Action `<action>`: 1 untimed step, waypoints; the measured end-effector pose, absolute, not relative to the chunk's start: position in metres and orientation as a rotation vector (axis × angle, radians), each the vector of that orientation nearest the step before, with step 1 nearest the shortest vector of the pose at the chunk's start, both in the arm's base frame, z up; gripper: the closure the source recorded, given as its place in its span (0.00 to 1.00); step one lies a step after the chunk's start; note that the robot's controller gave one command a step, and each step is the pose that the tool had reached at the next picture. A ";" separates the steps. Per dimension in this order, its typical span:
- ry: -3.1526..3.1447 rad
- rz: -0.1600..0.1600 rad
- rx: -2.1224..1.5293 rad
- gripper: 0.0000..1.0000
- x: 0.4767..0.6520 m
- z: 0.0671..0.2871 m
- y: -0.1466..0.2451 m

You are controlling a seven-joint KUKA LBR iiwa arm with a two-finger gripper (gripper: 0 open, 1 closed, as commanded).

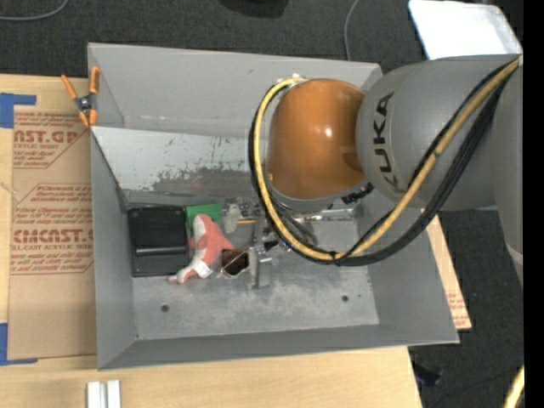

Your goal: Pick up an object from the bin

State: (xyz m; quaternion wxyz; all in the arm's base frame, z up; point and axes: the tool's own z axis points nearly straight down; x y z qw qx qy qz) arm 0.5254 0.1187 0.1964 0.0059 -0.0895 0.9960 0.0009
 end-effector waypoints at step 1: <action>3.123 0.003 -0.343 0.00 0.532 0.178 0.132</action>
Offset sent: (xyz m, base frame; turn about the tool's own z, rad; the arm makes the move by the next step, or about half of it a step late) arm 0.0311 0.0312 -0.1125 -0.3258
